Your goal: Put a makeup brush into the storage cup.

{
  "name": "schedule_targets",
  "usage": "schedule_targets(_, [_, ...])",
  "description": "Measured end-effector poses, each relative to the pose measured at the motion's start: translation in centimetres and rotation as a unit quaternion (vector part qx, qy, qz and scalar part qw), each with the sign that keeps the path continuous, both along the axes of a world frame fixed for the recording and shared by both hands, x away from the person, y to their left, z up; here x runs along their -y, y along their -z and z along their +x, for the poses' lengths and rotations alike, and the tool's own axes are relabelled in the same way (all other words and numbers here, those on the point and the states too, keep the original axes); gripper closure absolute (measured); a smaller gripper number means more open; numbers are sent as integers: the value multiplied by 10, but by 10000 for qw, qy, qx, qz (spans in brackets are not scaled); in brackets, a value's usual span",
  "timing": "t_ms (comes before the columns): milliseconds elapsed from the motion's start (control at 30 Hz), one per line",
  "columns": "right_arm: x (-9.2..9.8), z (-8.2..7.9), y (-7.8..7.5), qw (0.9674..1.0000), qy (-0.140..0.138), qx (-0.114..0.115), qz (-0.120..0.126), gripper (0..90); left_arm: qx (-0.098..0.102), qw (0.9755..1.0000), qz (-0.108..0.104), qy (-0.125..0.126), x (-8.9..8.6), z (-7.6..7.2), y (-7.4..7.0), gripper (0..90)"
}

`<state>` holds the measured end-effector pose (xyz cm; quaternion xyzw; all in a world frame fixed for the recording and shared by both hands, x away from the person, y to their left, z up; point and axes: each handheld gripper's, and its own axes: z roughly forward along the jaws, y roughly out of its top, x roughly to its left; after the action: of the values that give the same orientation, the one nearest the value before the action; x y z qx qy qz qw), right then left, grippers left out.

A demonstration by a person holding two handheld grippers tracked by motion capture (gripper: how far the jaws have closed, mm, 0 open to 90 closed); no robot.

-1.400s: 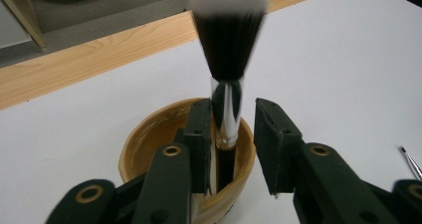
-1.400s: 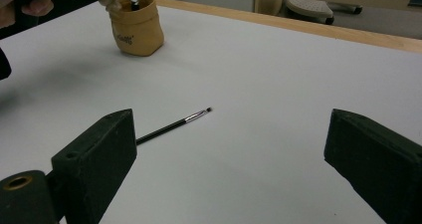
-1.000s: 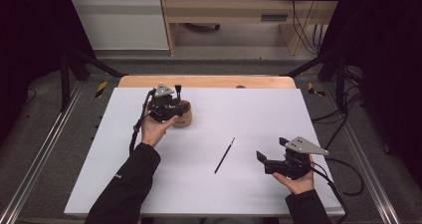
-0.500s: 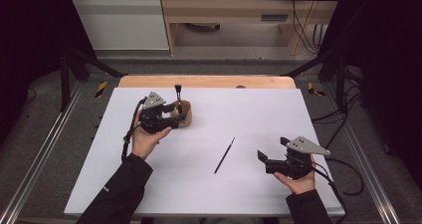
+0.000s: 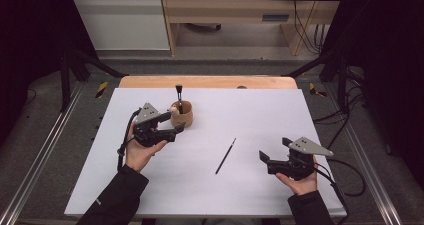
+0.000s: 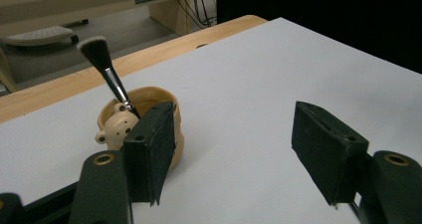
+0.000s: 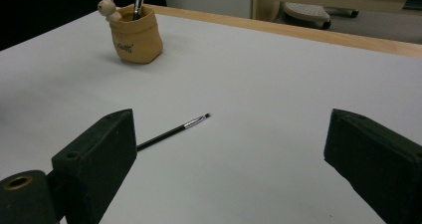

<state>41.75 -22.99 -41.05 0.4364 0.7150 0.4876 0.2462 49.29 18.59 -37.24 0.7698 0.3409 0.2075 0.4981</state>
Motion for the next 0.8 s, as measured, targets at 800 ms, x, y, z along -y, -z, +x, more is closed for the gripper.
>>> schedule_targets(800, [1,-1,-1,10000,18,8,5,66,13,9995,-280,-177,-32,-37,21,231])
